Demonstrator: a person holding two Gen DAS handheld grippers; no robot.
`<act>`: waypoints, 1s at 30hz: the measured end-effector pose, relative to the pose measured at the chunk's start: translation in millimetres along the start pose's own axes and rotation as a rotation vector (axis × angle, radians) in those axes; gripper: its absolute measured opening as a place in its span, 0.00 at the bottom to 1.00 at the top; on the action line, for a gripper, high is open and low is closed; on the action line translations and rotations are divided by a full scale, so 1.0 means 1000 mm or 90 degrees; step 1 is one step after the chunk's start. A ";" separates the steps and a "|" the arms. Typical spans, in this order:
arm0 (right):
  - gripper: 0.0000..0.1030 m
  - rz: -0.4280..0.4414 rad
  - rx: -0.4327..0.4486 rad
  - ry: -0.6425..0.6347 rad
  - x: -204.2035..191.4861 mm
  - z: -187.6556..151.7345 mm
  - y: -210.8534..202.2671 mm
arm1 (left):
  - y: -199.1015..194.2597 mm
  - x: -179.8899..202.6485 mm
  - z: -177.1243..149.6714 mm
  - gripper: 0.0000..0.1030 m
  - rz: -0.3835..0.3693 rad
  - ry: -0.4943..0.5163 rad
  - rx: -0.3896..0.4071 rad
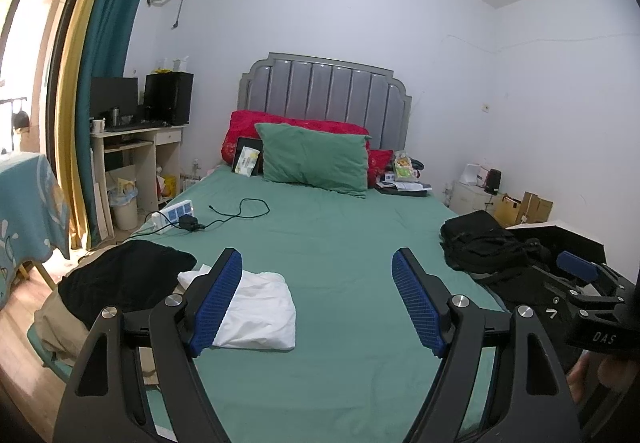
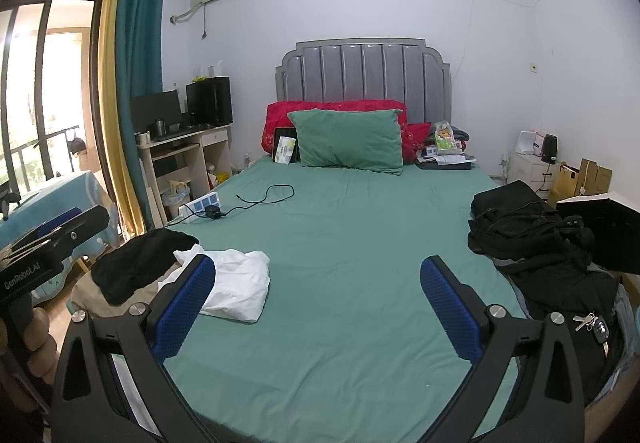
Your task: Fold large clothes
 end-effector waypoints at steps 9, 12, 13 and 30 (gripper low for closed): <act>0.98 0.004 -0.002 0.006 -0.002 -0.001 0.001 | -0.003 -0.001 -0.002 0.78 0.010 -0.006 0.004; 0.98 0.006 -0.003 0.005 -0.004 0.000 0.001 | -0.004 -0.001 -0.002 0.78 0.011 -0.008 0.004; 0.98 0.006 -0.003 0.004 -0.005 0.000 0.001 | -0.004 -0.001 -0.002 0.78 0.012 -0.009 0.005; 0.98 0.007 -0.007 0.006 -0.007 0.000 0.000 | -0.008 0.003 -0.002 0.78 0.011 -0.016 0.006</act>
Point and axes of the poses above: each gripper's, at about its wrist camera, not at the fingertips, and y roughly the way its jaws point, x to its right, z to its top, the point moved 5 cm from there along y, roughly the way its jaws point, and after that the axes turned 13 degrees about -y, right-handed, at the moved point
